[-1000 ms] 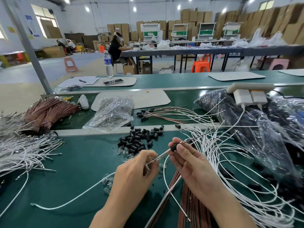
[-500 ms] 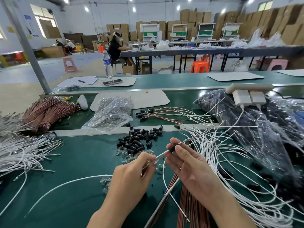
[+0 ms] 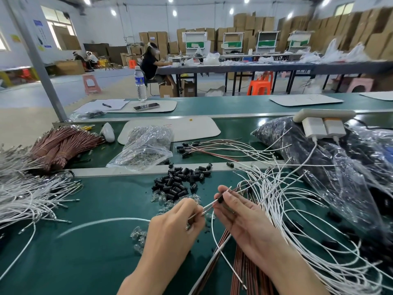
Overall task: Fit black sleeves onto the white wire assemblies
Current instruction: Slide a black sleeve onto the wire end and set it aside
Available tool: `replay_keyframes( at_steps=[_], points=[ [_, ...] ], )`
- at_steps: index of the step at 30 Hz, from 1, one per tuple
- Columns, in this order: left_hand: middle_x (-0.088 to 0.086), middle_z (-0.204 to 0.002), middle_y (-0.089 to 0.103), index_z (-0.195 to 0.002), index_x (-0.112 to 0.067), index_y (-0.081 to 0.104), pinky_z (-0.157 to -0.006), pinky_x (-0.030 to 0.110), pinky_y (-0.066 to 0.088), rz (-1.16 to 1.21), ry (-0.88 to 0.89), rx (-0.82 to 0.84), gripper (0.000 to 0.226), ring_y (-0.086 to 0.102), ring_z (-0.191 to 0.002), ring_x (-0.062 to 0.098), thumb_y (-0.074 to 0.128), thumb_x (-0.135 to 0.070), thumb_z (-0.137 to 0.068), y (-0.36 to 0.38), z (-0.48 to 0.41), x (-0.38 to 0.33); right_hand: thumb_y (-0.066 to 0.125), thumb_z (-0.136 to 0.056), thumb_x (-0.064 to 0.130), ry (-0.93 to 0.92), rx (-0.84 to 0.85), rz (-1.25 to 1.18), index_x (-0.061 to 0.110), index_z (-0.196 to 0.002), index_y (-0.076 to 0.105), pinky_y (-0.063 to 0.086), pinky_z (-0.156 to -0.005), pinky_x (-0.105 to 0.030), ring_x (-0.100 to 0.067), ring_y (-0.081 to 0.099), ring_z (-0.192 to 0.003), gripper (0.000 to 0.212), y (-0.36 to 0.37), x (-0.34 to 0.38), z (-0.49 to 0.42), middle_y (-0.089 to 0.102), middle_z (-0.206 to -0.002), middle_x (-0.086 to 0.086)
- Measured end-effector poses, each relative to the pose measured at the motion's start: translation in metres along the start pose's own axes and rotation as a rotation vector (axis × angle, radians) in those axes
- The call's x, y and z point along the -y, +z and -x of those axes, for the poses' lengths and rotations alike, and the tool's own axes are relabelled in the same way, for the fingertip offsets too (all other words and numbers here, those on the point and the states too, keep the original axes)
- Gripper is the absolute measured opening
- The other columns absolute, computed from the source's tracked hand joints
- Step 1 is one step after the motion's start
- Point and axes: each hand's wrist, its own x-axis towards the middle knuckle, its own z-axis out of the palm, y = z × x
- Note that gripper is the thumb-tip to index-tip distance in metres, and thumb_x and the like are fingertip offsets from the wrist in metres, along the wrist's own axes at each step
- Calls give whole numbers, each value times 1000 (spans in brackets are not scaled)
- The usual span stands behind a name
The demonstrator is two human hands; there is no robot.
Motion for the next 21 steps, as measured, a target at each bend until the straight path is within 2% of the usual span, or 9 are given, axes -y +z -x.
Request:
replay_keyframes(
  at_steps=[4, 6, 10, 13, 15, 17, 19, 21],
  points=[
    [-14, -77, 61, -80, -27, 51, -46, 32, 50, -3, 7, -9, 39, 57, -57, 10, 84, -7, -77, 1, 1, 5, 72, -80, 7, -3, 17, 43, 7, -99, 80, 62, -71, -28, -19, 74, -81, 21, -1, -2, -1, 75, -98, -15],
    [-14, -77, 62, -81, -28, 51, -49, 31, 51, 19, -4, 1, 34, 58, -60, 10, 82, -12, -81, 3, 2, 6, 73, -78, 8, -18, 39, 85, 7, -102, 80, 61, -72, -27, -19, 73, -82, 25, -1, -4, -1, 75, -100, -15],
    [-24, -74, 60, -85, -29, 56, -56, 6, 40, 45, -47, 32, 22, 53, -62, -6, 77, -25, -84, 5, 3, 4, 76, -73, 14, -48, 73, 148, 9, -102, 80, 60, -74, -25, -19, 73, -83, 30, 0, -7, 0, 75, -99, -14],
    [-28, -76, 57, -97, -34, 56, -58, -2, 36, 26, -57, 62, 21, 49, -66, -22, 73, -31, -85, 5, 1, 3, 73, -77, 14, -70, 44, 133, 9, -102, 80, 60, -73, -25, -19, 73, -83, 26, 0, -5, -1, 75, -99, -14],
    [-27, -75, 56, -100, -34, 57, -56, 0, 36, -18, -53, 63, 22, 47, -64, -23, 73, -30, -87, 4, 0, 5, 71, -79, 13, -96, -6, 72, 9, -100, 81, 61, -71, -25, -18, 74, -82, 23, -3, -1, -2, 76, -98, -13],
    [-25, -77, 59, -95, -32, 59, -58, 5, 41, -32, -44, 39, 20, 46, -65, -24, 76, -25, -87, 3, -1, 6, 70, -81, 12, -119, -41, 20, 9, -100, 81, 61, -71, -26, -18, 74, -82, 22, -7, 4, -2, 76, -98, -13],
    [-23, -81, 62, -91, -31, 59, -57, 12, 46, -28, -25, 15, 21, 46, -67, -25, 77, -22, -86, 2, -1, 7, 69, -82, 11, -120, -42, 5, 8, -101, 80, 61, -71, -26, -18, 74, -82, 22, -7, 5, -3, 76, -99, -13],
    [-23, -85, 62, -91, -32, 59, -52, 13, 45, -18, -5, 23, 20, 48, -65, -18, 75, -22, -87, 1, 0, 7, 69, -82, 11, -104, -12, 32, 8, -102, 80, 61, -72, -26, -19, 74, -84, 23, -6, 1, -3, 75, -100, -14]
  ],
)
